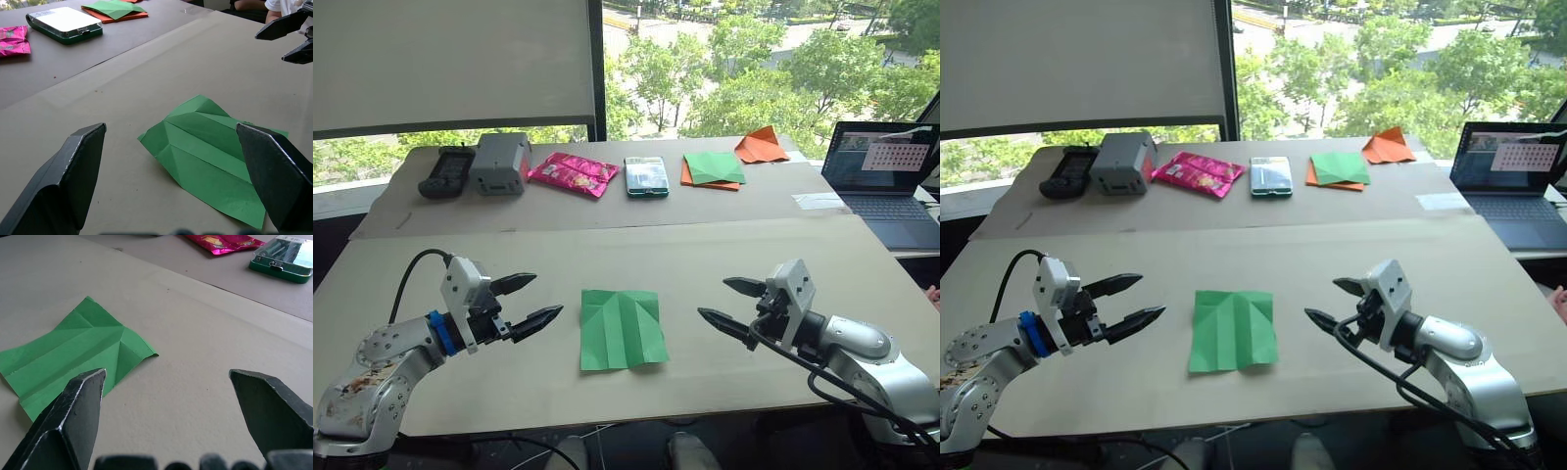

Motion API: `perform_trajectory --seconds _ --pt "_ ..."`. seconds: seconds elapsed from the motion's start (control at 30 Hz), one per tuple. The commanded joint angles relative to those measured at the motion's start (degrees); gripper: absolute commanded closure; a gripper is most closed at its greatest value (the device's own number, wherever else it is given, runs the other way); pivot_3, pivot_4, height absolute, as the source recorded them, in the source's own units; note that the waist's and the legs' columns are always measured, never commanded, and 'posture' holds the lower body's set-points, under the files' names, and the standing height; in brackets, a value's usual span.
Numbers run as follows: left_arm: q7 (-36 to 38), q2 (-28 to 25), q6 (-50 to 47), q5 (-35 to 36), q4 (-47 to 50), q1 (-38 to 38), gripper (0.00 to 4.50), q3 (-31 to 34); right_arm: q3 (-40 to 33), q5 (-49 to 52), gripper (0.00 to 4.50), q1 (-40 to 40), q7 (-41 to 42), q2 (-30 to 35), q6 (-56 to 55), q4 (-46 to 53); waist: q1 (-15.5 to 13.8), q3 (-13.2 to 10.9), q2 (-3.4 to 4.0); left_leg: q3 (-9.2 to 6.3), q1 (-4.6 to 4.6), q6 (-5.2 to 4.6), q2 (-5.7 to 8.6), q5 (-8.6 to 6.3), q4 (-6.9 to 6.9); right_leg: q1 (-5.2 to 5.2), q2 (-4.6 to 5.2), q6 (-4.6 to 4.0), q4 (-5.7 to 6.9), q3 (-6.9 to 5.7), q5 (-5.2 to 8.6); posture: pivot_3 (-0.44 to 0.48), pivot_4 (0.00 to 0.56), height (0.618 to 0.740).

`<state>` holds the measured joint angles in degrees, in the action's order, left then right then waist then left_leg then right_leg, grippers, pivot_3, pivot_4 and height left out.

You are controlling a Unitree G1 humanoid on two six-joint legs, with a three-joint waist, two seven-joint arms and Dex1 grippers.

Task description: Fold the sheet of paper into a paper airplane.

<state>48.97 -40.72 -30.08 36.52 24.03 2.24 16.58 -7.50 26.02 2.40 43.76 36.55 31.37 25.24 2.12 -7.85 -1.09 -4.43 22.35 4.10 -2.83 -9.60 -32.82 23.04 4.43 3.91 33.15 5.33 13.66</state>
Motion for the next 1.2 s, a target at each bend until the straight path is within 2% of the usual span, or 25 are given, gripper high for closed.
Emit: perform_trajectory --seconds 0.03,0.27,0.4,0.53,0.63,0.73,0.9,1.2 --pt "0.33 -1.05 -0.05 0.37 1.42 -0.57 0.0 -0.23 -0.36 0.27 0.05 0.33 0.06 0.16 -1.65 1.15 0.0 0.0 0.0 0.0 0.0 0.0 0.0 0.0 0.0 0.0 0.0 0.0 0.0 0.0 0.0 0.0 0.15 0.732" --pt "2.52 -1.38 -0.77 0.47 -0.31 -0.52 0.0 -2.49 0.28 0.12 0.05 0.51 -0.2 0.3 -1.1 1.16 0.02 0.01 0.01 0.0 0.0 -0.01 0.0 0.0 0.0 0.0 -0.01 0.0 0.01 0.02 0.0 0.0 0.15 0.732" --pt "6.22 0.75 0.78 0.62 -2.41 -3.89 1.2 -7.36 0.58 -0.08 0.0 0.2 -0.58 0.14 -1.11 1.25 -0.27 0.02 0.03 0.0 0.0 0.0 0.02 0.0 -0.01 -0.04 -0.01 0.0 0.01 0.03 0.0 0.0 0.15 0.732" --pt "11.7 1.8 8.93 -9.34 -10.71 -6.44 2.51 -18.5 1.7 -0.56 0.0 -0.37 -1.48 -0.38 -1.11 1.94 -0.46 0.12 0.15 0.0 -0.01 -0.01 0.05 0.01 -0.07 -0.08 -0.02 0.0 0.01 0.05 0.0 0.0 0.15 0.732" --pt "10.98 4.03 13.52 -15.17 -17.37 -9.16 3.54 -23.11 2.04 -0.6 0.0 -0.54 -2.05 -0.44 -1.0 2.42 -0.48 0.14 0.19 0.01 0.0 -0.04 0.05 0.02 -0.08 -0.07 -0.04 0.02 0.06 0.09 -0.01 0.0 0.15 0.732" --pt "10.6 6.37 15.97 -17.67 -20.93 -11.25 4.47 -25.29 2.36 -0.6 0.0 -0.69 -2.58 -0.55 -0.82 2.8 -0.49 0.15 0.18 0.0 0.0 -0.19 0.03 0.12 -0.07 -0.06 -0.07 0.05 0.11 0.09 -0.03 0.0 0.15 0.732" --pt "9.54 10.18 16.87 -20.13 -24.04 -14.23 4.47 -27.56 2.96 -0.22 0.0 -1.18 -2.79 -0.2 -0.2 3.62 -1.07 0.16 0.18 0.0 0.01 -0.34 0.04 0.21 -0.09 -0.14 -0.08 0.07 0.11 0.1 -0.04 0.0 0.15 0.732" --pt "6.98 8.63 17.75 -28.55 -27.9 -12.93 4.47 -31.4 4.68 0.98 0.0 -1.66 -2.09 1.11 2.89 5.71 -1.09 0.34 0.2 0.0 -0.26 -0.31 0.04 0.19 -0.12 -0.53 -0.07 0.1 0.15 0.11 -0.06 0.0 0.15 0.732"
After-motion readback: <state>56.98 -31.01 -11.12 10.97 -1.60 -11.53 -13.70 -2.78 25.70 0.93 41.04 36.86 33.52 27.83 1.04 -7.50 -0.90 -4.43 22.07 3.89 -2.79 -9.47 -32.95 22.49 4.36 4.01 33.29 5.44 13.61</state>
